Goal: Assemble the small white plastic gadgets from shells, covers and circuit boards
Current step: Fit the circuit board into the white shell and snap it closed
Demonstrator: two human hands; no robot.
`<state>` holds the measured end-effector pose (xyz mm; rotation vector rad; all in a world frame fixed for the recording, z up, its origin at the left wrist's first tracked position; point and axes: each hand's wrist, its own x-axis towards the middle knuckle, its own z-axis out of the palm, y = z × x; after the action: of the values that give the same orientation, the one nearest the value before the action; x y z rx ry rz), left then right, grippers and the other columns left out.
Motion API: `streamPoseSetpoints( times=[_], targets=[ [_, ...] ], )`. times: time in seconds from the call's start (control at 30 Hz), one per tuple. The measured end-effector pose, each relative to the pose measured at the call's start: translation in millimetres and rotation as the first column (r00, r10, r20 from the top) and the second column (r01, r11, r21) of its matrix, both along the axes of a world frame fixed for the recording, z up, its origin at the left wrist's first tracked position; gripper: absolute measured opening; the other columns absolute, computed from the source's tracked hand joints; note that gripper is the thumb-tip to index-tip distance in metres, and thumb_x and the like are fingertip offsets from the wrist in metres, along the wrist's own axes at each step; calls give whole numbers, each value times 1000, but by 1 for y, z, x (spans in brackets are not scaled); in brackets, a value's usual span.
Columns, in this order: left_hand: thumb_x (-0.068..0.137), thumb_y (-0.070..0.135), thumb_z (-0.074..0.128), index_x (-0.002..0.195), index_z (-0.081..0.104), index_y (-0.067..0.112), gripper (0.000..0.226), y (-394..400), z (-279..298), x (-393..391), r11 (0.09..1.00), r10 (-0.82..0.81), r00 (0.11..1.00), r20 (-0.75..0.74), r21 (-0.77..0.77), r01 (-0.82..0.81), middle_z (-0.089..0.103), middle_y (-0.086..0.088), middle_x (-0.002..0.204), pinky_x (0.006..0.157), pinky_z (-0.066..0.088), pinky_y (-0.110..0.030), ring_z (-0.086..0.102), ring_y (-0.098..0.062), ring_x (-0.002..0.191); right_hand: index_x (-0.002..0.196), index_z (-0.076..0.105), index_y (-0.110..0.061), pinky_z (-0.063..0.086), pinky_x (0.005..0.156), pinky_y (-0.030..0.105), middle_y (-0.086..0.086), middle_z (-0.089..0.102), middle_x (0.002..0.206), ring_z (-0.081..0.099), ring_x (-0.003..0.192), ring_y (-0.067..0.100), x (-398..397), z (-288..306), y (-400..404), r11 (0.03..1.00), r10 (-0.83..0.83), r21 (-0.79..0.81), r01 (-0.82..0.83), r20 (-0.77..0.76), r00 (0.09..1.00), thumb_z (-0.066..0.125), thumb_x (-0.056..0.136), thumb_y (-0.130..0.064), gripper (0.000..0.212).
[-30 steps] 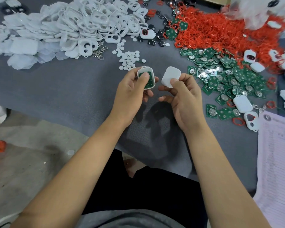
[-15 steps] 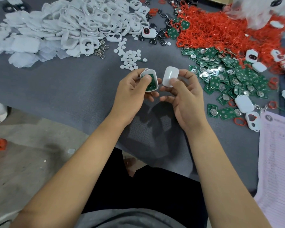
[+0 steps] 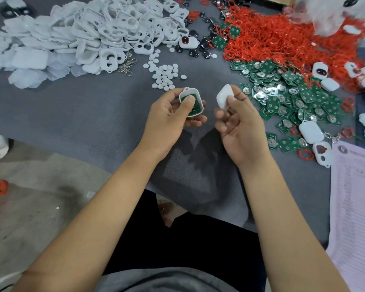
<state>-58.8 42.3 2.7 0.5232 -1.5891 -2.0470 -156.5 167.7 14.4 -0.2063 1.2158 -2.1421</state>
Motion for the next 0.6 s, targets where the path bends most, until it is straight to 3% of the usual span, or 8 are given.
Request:
streamPoseSetpoints(
  times=[0.1,0.2,0.3,0.43,0.5,0.6],
  targets=[
    [108,10,53,117,62,8,13,-1,-1,-1,1000,4,1000,5,9,-4,79,-9,101,67,60,-26,77,-24,76,129,56,-20,23,45,18,-6,52,75,36,53,6,-4,1,0,998,48,-30,-47,65,997,42,106,-5,31],
    [109,11,53,122,61,5,16,0,-1,-1,1000,9,1000,17,8,-9,79,-10,101,68,60,-26,77,-25,78,120,58,-22,27,43,16,-5,53,75,36,53,6,-3,1,-1,996,85,-37,-82,75,994,38,106,-6,29],
    [109,10,52,123,60,3,17,1,2,-1,1000,15,999,32,5,-15,77,-11,101,69,60,-26,77,-23,78,106,55,-22,32,45,19,-3,55,83,39,57,8,0,0,-2,998,56,-29,-54,52,997,42,108,-20,13],
    [109,9,51,124,58,2,19,1,5,-1,1000,15,999,52,2,-15,76,-13,104,69,60,-27,77,-22,78,106,59,-14,41,51,25,1,60,85,47,64,11,5,-7,-4,982,-72,145,123,-312,947,57,102,-14,4],
    [109,9,52,125,58,1,19,1,5,0,1000,21,998,58,6,-21,76,-15,105,69,59,-26,77,-21,77,113,60,-10,51,57,28,2,70,102,59,69,12,7,-10,-6,953,-87,214,212,-478,874,60,100,-7,13],
    [108,9,53,126,58,0,20,1,4,-1,999,30,998,62,9,-31,74,-19,108,70,60,-26,77,-20,76,132,54,-9,60,71,33,5,69,126,72,94,22,8,-10,-7,933,-45,257,251,-610,791,62,98,-1,36]
  ],
)
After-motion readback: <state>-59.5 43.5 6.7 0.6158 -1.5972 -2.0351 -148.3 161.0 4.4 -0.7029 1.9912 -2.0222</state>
